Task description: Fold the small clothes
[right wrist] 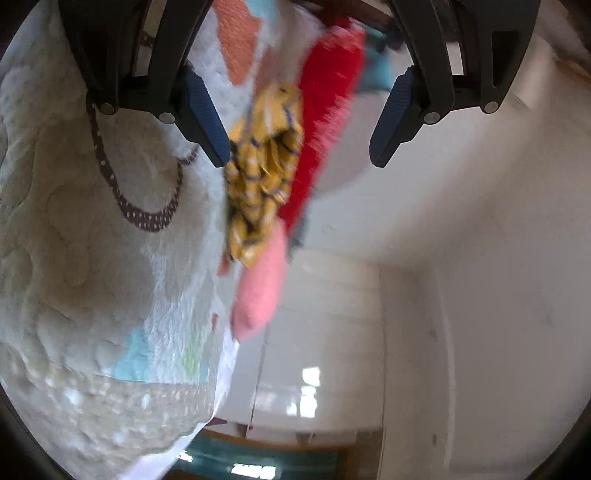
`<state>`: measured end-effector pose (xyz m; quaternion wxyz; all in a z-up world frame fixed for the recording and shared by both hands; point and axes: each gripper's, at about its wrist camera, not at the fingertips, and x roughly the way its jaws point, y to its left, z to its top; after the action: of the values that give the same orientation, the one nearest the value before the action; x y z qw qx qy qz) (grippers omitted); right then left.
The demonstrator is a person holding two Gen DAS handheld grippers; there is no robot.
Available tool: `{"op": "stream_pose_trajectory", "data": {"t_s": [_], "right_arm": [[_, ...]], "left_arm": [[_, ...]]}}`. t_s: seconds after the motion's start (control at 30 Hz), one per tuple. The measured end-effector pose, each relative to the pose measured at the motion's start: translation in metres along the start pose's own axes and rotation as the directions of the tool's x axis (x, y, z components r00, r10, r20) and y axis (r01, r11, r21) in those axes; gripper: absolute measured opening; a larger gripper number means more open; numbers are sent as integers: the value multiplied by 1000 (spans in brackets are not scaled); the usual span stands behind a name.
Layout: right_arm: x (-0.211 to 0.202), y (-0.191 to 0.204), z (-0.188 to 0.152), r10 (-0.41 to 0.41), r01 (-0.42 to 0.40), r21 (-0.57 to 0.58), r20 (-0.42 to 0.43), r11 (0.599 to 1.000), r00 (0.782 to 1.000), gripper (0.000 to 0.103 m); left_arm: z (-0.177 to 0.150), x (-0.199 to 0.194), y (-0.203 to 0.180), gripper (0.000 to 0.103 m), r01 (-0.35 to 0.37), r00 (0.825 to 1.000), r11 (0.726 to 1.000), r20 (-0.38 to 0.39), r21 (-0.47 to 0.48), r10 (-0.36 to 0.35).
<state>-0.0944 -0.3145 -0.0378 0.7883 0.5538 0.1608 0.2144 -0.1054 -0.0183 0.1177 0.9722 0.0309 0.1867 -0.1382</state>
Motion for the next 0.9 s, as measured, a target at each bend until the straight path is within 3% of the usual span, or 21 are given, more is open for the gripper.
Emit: {"op": "stream_pose_trajectory", "data": {"t_s": [0.1,0.17,0.23,0.27,0.37,0.43,0.6,0.7,0.9], "right_arm": [[9,34,-11,-120,115,-139,-22,983,993,98],[16,59,-20,-199,189,-246,-17,951,980,98],[21,85,-33,-303,291,-376,29,880,953,98],[25,98,-41,-360,351,-446,68,823,930,98],[42,130,-69,-511,523,-610,215,595,832,98],[49,140,-86,-541,577,-651,290,494,789,99],[70,139,-106,-597,617,-671,314,411,738,100],[86,135,-111,-628,636,-679,324,367,708,100],[103,145,-132,-647,634,-735,364,242,670,100]], "left_arm": [[0,-2,2,103,0,1000,1000,5,-3,0],[-1,-3,4,103,-5,1000,1000,2,-8,5],[-1,-4,8,103,-2,1000,1000,-3,-23,1],[-2,-6,10,103,0,1000,999,-5,-32,0],[-6,-7,19,103,-22,1000,999,-13,-44,22],[-9,-5,25,103,-27,999,998,-29,-55,26],[-18,-2,45,103,-31,997,993,-80,-110,22],[-24,2,56,103,4,992,991,-121,-130,-19],[-36,4,68,103,8,988,986,-151,-166,-33]]}}
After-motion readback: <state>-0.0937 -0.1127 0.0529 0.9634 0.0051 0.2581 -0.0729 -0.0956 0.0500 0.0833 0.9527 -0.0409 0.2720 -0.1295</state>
